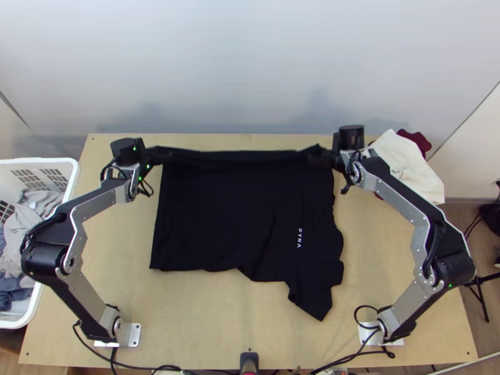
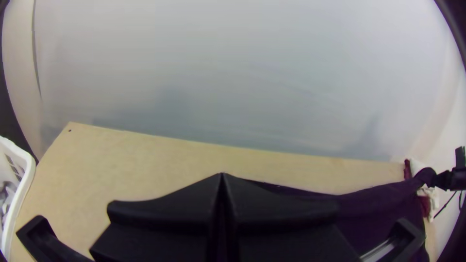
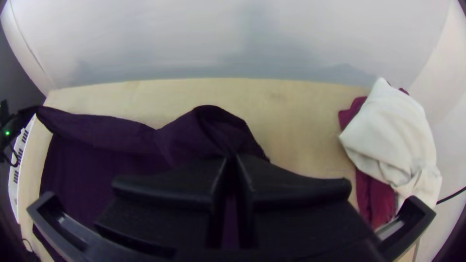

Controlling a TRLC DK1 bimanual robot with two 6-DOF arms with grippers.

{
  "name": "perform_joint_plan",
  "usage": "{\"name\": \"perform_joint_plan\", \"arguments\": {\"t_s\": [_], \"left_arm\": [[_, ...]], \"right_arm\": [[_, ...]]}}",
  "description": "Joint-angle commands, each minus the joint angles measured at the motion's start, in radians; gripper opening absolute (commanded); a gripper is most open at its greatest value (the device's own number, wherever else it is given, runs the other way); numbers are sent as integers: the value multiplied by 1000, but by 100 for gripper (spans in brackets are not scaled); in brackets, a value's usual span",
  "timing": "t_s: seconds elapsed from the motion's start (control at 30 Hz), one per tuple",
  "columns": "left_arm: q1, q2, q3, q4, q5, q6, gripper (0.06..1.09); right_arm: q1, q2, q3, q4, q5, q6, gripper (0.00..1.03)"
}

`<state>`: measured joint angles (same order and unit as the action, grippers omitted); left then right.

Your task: Fold the t-shirt

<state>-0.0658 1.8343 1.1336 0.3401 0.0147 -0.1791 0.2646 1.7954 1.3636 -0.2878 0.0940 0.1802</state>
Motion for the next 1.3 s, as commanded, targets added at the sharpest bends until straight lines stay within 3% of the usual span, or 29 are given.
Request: {"name": "perform_joint_plan", "arguments": {"t_s": [0.0, 0.23, 0.4, 0.57, 0.73, 0.77, 0.8, 0.83, 0.87, 0.9, 0.93, 0.97, 1.0, 1.13, 1.27], "left_arm": [[11, -122, -155, -6, 10, 109, 10], [57, -256, -311, 22, 13, 150, 10], [55, -374, -434, 39, 14, 121, 10], [-6, -457, -548, 42, 4, 92, 10], [-46, -464, -587, 14, 5, 66, 10], [-52, -466, -584, -24, 5, 66, 10], [-66, -469, -578, -64, 11, 67, 11], [-74, -472, -574, -104, 14, 67, 21], [-80, -471, -568, -151, 33, 69, 38], [-80, -466, -558, -184, 54, 67, 60], [-80, -464, -546, -227, 70, 67, 82], [-80, -464, -534, -276, 74, 69, 99], [-78, -469, -523, -299, 73, 67, 102], [-6, -514, -489, -374, 120, 33, 103], [72, -581, -422, -576, 206, 21, 103]], "right_arm": [[42, -110, -41, -255, -5, 27, 4], [65, -206, -116, -467, -23, 15, 4], [67, -260, -138, -542, -116, 38, 4], [79, -228, -146, -623, -298, 79, 4], [104, -137, -185, -619, -298, 77, 4], [111, -117, -189, -617, -298, 71, 8], [113, -100, -184, -617, -298, 70, 19], [114, -87, -184, -613, -298, 70, 37], [113, -80, -184, -608, -298, 73, 60], [111, -80, -187, -593, -298, 73, 88], [107, -83, -184, -588, -298, 68, 100], [105, -96, -181, -587, -298, 59, 100], [97, -128, -189, -568, -297, 56, 100], [64, -357, -238, -442, -298, 76, 100], [56, -496, -255, -442, -300, 77, 100]]}}
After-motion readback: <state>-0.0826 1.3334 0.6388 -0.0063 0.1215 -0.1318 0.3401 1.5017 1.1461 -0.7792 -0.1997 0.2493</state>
